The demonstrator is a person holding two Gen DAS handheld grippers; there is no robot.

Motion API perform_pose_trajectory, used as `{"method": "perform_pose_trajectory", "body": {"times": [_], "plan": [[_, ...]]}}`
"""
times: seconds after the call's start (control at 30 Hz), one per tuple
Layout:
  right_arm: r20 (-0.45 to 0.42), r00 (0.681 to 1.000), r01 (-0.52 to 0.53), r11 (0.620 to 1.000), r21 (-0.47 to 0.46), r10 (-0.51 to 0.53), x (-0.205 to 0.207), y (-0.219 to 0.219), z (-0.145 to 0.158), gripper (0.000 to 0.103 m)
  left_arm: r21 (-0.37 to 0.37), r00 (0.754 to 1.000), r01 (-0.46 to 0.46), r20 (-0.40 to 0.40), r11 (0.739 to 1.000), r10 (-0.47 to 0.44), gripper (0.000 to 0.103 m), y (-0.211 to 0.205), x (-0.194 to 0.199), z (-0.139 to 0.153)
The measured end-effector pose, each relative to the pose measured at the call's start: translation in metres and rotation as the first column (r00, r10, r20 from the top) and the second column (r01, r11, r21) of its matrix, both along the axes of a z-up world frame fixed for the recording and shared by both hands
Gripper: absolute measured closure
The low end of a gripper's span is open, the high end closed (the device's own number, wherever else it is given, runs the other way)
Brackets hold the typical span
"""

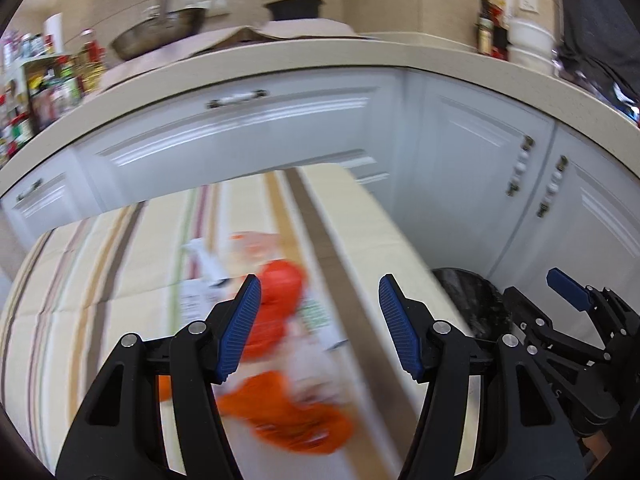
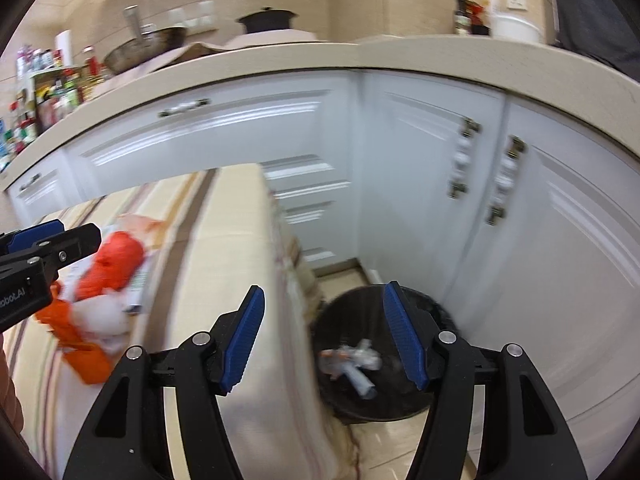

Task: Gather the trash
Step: 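Move both tools back over the table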

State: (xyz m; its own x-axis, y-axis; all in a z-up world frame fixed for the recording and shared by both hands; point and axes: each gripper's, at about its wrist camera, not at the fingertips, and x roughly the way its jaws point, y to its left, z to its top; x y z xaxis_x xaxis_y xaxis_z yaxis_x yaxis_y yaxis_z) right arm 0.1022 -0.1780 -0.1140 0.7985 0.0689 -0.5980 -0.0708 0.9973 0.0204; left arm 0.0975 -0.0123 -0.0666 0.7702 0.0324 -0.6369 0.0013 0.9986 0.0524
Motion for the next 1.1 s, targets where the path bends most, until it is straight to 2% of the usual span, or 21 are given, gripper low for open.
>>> {"method": "perform_pose_trajectory", "body": {"times": [0.27,0.53,0.87,0.97,1.03,1.1], "plan": [[-0.005,0.988,-0.153,0.988,-0.009,0.153,-0.007,0.065,0.004,0.042,0.022,0.989,-0.149,0.005,0.989,0.149,0.043,0.077,-0.032,0.002],[-0.025,0.967,-0.255,0.967,-0.031,0.254,-0.014,0.11,0.002,0.042,0.01,0.962,-0.273,-0.023,0.962,0.273,0.043,0.136,-0.05,-0.007],[-0.072,0.949,-0.311,0.949,-0.048,0.307,-0.009,0.139,-0.008,0.042,-0.005,0.946,-0.319,-0.051,0.948,0.319,0.043,0.166,-0.057,-0.02],[-0.092,0.943,-0.323,0.946,-0.029,0.32,-0.007,0.141,-0.01,0.042,-0.009,0.944,-0.324,-0.062,0.946,0.323,0.043,0.168,-0.057,-0.025],[-0.097,0.941,-0.328,0.944,-0.023,0.324,-0.007,0.141,-0.011,0.044,-0.012,0.945,-0.322,-0.069,0.947,0.32,0.043,0.168,-0.057,-0.027],[-0.105,0.937,-0.335,0.942,-0.008,0.333,-0.005,0.14,-0.012,0.052,-0.013,0.946,-0.319,-0.074,0.948,0.317,0.043,0.167,-0.056,-0.029]]}}
